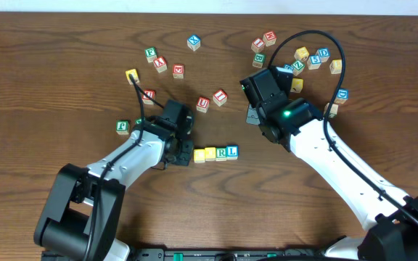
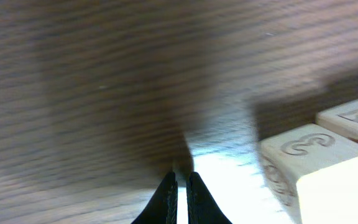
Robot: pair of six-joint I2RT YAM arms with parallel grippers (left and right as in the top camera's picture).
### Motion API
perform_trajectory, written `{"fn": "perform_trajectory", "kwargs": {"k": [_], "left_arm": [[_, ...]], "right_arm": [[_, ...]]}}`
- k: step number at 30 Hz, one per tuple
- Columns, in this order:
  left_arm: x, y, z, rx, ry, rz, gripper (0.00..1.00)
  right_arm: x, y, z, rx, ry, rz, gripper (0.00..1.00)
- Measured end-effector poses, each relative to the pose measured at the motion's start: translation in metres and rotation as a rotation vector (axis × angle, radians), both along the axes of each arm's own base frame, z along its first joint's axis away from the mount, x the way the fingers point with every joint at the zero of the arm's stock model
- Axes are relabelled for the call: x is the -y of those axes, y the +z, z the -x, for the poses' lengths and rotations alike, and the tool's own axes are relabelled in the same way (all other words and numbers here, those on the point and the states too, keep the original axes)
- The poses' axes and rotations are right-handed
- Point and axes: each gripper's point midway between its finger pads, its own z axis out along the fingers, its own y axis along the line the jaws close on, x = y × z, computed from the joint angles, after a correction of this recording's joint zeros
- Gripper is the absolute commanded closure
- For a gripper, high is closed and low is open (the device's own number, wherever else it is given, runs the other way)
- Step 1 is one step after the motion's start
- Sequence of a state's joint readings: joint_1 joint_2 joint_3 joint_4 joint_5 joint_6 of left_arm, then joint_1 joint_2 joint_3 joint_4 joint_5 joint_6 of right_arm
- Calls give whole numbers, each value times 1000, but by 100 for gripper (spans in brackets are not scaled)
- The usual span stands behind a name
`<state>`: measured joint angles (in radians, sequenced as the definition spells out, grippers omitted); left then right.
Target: Spell out CORL
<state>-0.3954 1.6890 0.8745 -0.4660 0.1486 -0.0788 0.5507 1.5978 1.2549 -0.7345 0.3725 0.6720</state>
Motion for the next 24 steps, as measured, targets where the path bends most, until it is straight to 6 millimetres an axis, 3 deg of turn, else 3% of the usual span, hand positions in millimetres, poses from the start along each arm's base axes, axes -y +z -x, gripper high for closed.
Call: {"fn": "perform_trajectory", "kwargs": {"k": [8,14,19,24], "left_arm": [[-31,0,-15,35,85,-64,93],[-49,4,-31,74,149,-73,92],[-64,5,-39,97,195,-96,69],[-71,6,-44,118,215,-114,50]], "right_arm": [[-30,-13,-14,2,87,-88,99],[-61,-57,-13,-86,173,-102,99],[-77,-88,-5,-157,230,-108,99],[-85,-87,-5,-156,264,-130,99]]}}
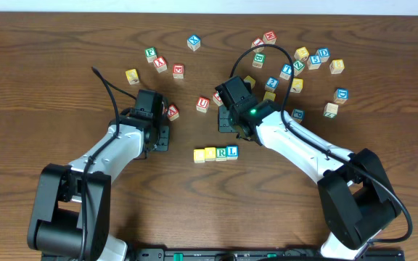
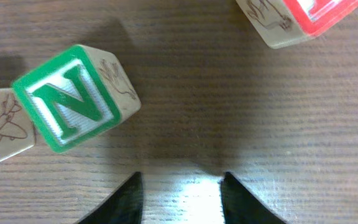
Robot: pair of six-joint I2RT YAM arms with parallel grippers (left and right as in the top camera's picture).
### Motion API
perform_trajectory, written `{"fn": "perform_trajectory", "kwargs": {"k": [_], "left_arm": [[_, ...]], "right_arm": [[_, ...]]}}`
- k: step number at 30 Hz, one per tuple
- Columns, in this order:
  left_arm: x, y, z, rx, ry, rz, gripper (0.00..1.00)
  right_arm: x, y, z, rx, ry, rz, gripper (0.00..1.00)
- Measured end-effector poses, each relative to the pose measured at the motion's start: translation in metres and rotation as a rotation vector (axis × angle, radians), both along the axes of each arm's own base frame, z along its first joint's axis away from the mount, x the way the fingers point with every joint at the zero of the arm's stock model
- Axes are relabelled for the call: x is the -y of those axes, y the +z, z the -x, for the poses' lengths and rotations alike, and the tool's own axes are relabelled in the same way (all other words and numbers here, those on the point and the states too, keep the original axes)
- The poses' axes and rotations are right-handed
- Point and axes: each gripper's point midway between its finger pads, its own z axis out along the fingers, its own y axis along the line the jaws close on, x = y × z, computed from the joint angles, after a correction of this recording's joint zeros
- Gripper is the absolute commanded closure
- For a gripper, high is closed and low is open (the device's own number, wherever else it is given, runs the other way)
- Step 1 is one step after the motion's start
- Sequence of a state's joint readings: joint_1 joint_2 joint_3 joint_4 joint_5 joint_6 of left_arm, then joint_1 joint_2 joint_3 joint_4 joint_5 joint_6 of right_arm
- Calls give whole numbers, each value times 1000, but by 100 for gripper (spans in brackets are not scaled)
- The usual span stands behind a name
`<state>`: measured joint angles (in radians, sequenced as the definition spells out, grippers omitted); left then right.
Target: Spell out CORL
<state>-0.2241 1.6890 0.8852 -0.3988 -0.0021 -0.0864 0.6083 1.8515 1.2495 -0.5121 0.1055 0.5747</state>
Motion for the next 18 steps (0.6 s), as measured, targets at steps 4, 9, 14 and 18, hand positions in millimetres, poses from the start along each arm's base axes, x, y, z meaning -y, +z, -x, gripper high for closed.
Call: {"fn": "perform_trajectory", "kwargs": {"k": [4,9,14,18], "left_arm": [[-1,0,-2,7,3,-7,30],[-6,1,-3,14,8,-31,28],[-6,1,-4,19,11,-35,28],[-7,1,-4,21,11,-38,28]], "right_arm": [[-7,0,4,-1,34,2,99],[-26,0,17,-1,103,1,99],[-38,-1,22,6,135,-8,99],[-38,-11,22,-9,138,3,99]]}}
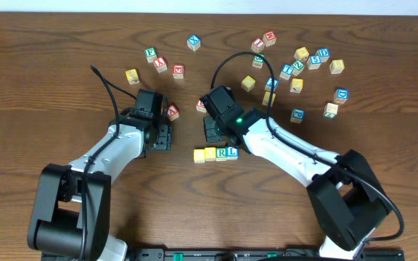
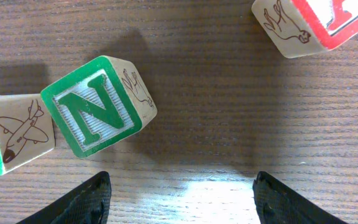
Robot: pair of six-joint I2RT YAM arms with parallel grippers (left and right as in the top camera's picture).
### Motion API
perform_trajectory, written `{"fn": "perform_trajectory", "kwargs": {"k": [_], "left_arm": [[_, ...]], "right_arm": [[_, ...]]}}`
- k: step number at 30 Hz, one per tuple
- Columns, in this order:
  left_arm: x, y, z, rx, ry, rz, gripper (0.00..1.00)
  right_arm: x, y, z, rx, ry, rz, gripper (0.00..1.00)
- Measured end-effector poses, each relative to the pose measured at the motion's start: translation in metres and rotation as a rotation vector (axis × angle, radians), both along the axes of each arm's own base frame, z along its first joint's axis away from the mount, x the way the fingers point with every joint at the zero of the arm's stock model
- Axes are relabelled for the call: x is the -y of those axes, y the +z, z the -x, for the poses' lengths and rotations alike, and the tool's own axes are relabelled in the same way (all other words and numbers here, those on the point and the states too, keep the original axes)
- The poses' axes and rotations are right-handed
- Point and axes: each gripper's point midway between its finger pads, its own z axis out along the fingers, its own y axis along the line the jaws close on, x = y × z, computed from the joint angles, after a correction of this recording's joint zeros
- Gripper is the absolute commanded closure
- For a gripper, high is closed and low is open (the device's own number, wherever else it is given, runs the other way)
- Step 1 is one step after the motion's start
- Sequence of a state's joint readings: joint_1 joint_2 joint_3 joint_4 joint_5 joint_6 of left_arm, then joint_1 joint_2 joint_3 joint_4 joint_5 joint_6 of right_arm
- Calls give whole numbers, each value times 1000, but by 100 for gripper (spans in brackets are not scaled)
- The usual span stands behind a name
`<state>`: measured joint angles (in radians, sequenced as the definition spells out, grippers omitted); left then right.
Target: Spell out CORL
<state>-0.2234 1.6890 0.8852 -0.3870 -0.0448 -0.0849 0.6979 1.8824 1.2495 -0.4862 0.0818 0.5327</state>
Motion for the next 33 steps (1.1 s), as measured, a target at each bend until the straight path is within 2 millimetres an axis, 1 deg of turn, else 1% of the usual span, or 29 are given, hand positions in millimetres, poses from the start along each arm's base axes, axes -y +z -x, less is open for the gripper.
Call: {"fn": "perform_trajectory", "kwargs": {"k": [4,8,13,23,33], "left_arm": [[0,0,-1,2,0,0,28],[-1,0,-1,4,2,-5,27],[-1,0,-1,4,2,-6,28],[-1,0,-1,4,2,-6,27],[-1,0,-1,4,2,-6,27]], "right_arm": [[1,-16,4,-36,5,22,99],[1,-23,6,-51,11,30,99],[-3,-24,9,-52,27,29,99],[-19,-24,22,-53,83,29,99],[-18,-25,24,-59,85,35,99]]}}
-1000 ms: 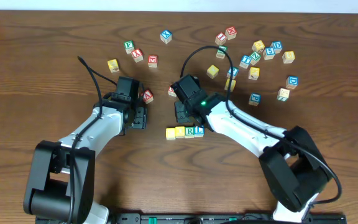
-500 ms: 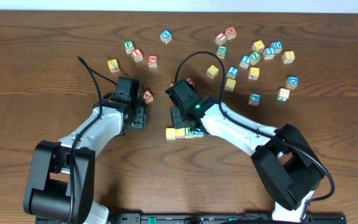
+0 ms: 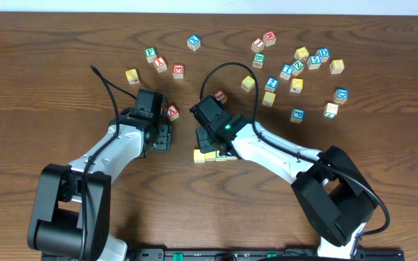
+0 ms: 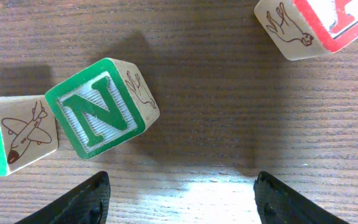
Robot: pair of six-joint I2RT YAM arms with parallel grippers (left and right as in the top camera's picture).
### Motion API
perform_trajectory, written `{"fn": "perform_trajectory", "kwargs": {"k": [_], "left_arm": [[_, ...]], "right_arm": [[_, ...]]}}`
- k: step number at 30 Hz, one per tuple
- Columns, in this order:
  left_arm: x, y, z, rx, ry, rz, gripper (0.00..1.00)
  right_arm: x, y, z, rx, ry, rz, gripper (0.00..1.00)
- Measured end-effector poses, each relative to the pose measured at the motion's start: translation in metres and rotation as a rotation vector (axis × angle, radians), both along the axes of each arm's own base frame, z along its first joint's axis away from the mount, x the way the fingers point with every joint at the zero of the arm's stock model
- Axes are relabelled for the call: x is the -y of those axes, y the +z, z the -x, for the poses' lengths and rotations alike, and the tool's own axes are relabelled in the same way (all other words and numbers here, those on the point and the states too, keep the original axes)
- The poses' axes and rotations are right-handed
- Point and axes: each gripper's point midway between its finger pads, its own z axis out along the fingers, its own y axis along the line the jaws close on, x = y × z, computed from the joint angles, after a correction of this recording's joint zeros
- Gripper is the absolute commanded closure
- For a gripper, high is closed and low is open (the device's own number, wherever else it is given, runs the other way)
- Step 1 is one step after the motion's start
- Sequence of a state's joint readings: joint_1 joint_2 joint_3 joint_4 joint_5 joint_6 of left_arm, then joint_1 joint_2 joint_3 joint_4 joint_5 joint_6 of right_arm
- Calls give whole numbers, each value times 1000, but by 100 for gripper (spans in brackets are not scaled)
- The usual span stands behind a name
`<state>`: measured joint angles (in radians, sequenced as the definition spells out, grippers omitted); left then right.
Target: Spell out CORL
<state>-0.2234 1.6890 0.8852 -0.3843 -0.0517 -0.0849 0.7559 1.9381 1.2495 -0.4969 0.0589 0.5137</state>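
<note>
A short row of letter blocks lies at the table's middle. Only its two yellow left blocks show, because my right arm covers the others. My right gripper hangs right over that row, and its jaws are hidden by the wrist. My left gripper is open and low over bare wood, left of the row. Ahead of it lie a green N block, a block with a plane drawing and a red-lettered block.
Loose letter blocks are scattered along the back: a group at the back left, one blue block, and many at the back right. A red block sits just behind my right wrist.
My right gripper has moved left and nearer, from just behind the row to over it, and now covers the R and L blocks. My left gripper has stayed open in place.
At first my left gripper was shut at the row's left end and my right arm stood far off to the right. Then the left gripper was open, back by the N block. The right arm stood closer to the row at each moment and now covers its right half.
</note>
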Motion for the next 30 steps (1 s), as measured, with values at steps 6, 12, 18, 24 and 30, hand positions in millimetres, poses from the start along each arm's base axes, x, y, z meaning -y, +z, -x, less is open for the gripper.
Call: {"fn": "perform_trajectory", "kwargs": {"k": [6,12,18,24,30], "left_arm": [[0,0,0,0,0,0,27],[0,0,0,0,0,0,27],[0,0,0,0,0,0,27],[0,0,0,0,0,0,27],[0,0,0,0,0,0,27]], "right_arm": [[1,-1,2,-6,1,6,99],[1,-1,3,-10,4,9,99],[1,-1,4,-11,5,11,99],[1,-2,5,-14,5,13,99],[4,-3,8,-28,5,26,99]]}}
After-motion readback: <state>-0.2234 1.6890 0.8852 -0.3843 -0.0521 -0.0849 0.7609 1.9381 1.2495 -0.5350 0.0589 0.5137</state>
